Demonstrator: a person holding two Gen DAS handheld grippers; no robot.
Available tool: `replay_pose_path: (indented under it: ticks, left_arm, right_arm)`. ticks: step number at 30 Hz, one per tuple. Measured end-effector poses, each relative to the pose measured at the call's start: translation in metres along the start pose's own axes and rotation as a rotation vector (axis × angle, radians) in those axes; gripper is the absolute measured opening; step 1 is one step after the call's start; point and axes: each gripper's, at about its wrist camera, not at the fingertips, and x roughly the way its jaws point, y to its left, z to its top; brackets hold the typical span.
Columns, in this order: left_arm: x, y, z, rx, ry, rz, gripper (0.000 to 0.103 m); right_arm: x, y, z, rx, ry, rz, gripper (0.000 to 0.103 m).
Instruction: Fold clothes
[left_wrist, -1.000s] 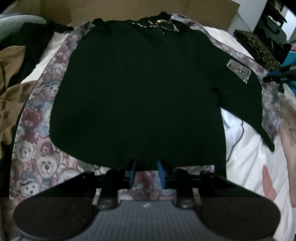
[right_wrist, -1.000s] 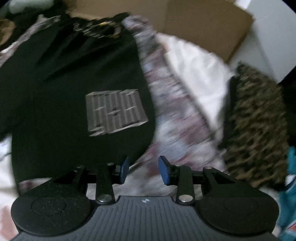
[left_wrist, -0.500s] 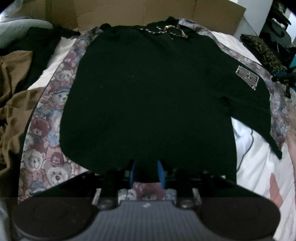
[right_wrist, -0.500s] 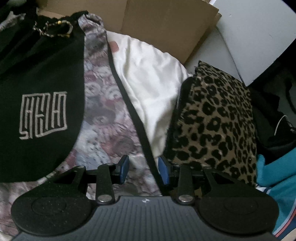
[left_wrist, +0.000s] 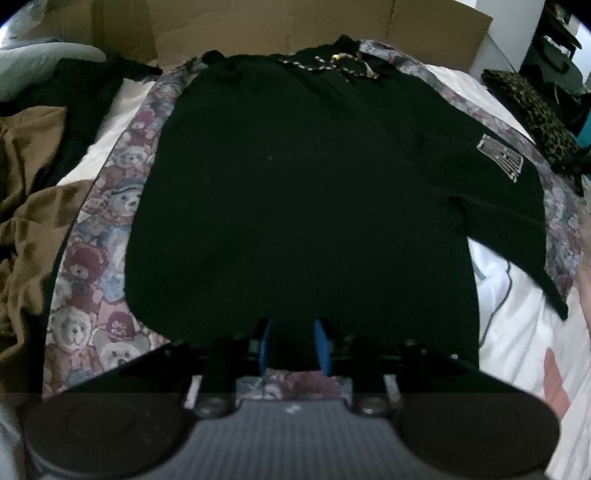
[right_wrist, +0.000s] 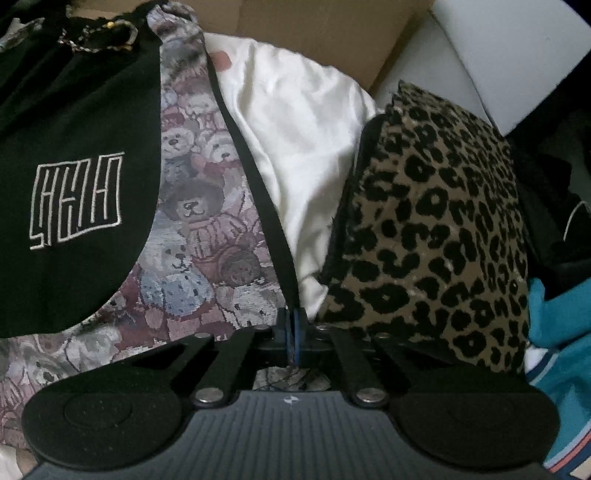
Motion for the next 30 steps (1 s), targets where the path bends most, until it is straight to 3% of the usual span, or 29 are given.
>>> replay_pose_path:
  ticks: [8,14,16,24,30]
  left_arm:
    - [-0.004,0.012,0.007,-0.014,-0.025,0.026,0.027]
    - [-0.006,0.021,0.013,-0.019,-0.047,0.047,0.027]
    - [-0.006,0.023,0.016,-0.016,-0.055,0.056,0.028]
    - [-0.002,0.048,0.046,0.005,-0.11,0.094,0.03]
    - [0.008,0.061,0.069,0.006,-0.112,0.116,0.029]
  right_arm:
    - [-0.002,0.001,0.008,0.028,0.035,-0.027,0.0]
    - [-0.022,-0.001,0.02,0.101,-0.057,0.042,0.008]
    - [-0.024,0.003,0.025,0.104,-0.091,0.049,0.024]
    - [-0.018,0.016,0.056,0.165,-0.195,0.162,0.025]
    - [-0.009,0.036,0.082,0.122,-0.247,0.202,0.025]
